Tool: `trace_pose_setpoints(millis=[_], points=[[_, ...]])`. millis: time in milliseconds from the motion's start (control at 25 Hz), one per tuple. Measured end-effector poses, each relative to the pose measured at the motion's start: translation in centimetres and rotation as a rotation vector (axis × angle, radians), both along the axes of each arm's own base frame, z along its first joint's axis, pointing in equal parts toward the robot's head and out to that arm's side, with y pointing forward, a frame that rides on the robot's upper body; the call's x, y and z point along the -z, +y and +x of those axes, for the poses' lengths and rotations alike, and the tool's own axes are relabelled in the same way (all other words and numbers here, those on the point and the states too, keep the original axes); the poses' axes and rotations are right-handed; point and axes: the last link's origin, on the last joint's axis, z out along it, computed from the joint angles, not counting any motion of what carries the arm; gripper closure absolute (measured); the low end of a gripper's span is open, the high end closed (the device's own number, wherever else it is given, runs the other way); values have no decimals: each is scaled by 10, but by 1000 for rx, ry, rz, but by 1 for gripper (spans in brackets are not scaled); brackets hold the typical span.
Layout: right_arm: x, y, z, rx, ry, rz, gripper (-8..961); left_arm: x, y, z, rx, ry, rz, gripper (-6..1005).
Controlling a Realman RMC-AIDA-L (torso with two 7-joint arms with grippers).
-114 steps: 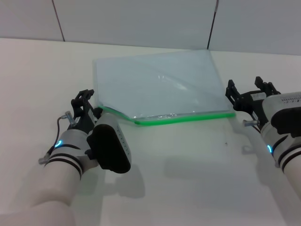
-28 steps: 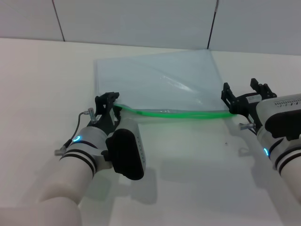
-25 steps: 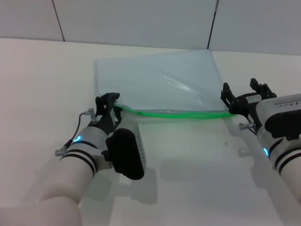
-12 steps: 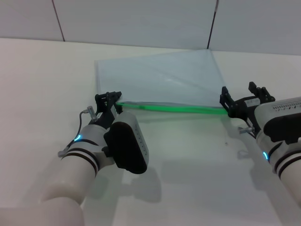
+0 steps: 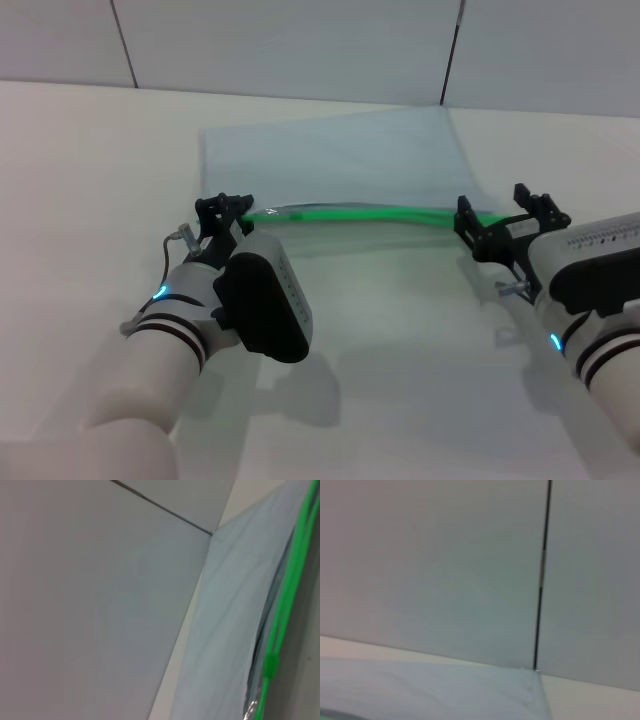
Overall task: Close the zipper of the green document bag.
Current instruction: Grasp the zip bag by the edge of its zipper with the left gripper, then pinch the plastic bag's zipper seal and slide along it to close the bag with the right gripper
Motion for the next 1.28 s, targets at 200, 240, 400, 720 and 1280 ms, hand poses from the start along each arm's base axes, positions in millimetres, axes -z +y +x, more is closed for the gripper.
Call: trace_pose_setpoints(millis=[200,240,400,720,1280], points=[[7,-9,-10,-64,-6,-34,208,0,-1,0,6,11,-3,931],[9,-12,-13,-87,-10,-42,208,1,-2,0,7,11,-10,933],[14,-22,-24,-177,-19,-65,209,0,-3,-2,5,13,-10,942],[30,-38,-49,-334,-154,-150,209,1,-4,-2,11,22,-14,942],[43,-38,-70,-440,-350,-215,289,3,-5,8,82,72,-28,942]])
